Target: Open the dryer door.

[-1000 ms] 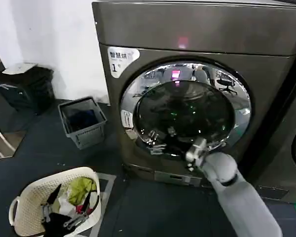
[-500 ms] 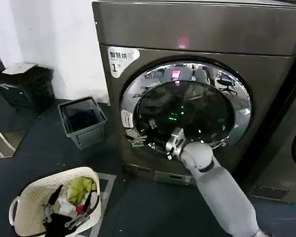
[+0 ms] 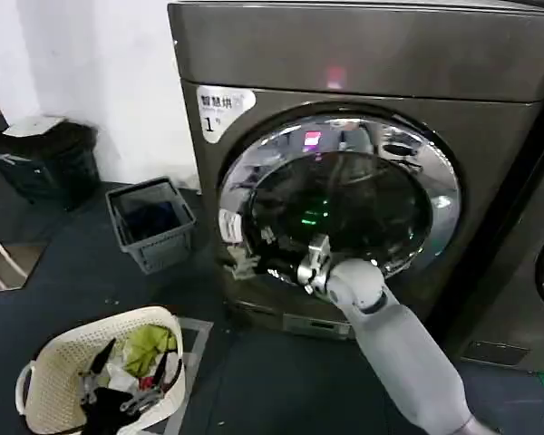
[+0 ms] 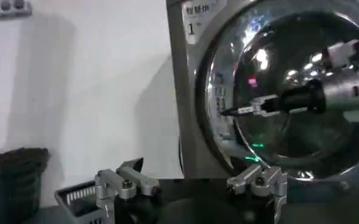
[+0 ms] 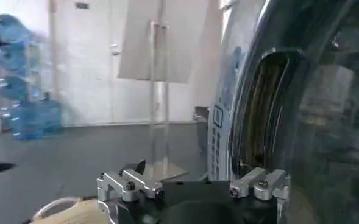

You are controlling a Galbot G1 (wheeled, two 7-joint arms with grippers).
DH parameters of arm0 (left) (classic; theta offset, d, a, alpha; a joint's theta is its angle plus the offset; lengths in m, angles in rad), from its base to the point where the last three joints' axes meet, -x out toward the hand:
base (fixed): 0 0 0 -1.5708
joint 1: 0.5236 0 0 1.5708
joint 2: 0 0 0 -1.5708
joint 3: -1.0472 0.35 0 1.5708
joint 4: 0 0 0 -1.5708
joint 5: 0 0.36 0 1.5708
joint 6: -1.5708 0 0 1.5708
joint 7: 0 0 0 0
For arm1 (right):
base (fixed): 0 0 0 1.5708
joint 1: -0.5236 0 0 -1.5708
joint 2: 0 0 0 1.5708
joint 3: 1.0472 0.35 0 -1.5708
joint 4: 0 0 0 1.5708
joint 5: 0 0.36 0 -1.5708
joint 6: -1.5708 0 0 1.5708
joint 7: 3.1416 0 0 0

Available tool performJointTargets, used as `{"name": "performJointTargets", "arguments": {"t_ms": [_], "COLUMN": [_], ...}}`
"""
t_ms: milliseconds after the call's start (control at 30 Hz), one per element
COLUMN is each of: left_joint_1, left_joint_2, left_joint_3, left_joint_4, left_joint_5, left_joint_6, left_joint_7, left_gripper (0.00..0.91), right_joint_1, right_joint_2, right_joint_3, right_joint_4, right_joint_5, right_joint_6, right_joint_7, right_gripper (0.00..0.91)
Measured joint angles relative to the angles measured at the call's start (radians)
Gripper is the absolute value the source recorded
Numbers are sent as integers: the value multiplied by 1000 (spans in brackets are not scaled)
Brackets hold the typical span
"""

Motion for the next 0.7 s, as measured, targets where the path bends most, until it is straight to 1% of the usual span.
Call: {"name": "performJointTargets", "arguments": {"t_ms": [67,133,233,333,467,533,633,700], "left_joint_1": [-15,-32,-62,-96,-151,-174,-206,-227], "left_joint_2": [9,23,41,61,91,110,141,163], "left_joint_3": [-14,-32,-71,-111,-154,-172,-194,-200], "left_joint_4": [-3,-8,-12,7,33,37,49,61], "left_joint_5": [-4,-45,-123,-155,-208,-261,-331,-361], "left_joint_6": [35,67,123,133,154,177,204,201], "left_joint_7": [-4,-12,25,48,76,101,108,127], "left_gripper": [907,907,907,907,907,907,907,907], "right_joint_1": [-9,-25,-52,-83,-120,-135,-158,-172], "right_joint_2": [-17,-40,-73,-104,-129,-139,-154,-162], "right_joint_3": [10,15,17,23,40,51,69,78], "right_joint_4": [14,35,76,114,143,156,181,196], "right_joint_5": [4,24,67,118,132,147,153,153], "right_joint_6": [1,-5,-8,-3,37,42,51,59], "right_joint_7": [-36,-70,-109,-132,-196,-234,-286,-303], "right_gripper": [907,907,907,907,907,907,907,907]}}
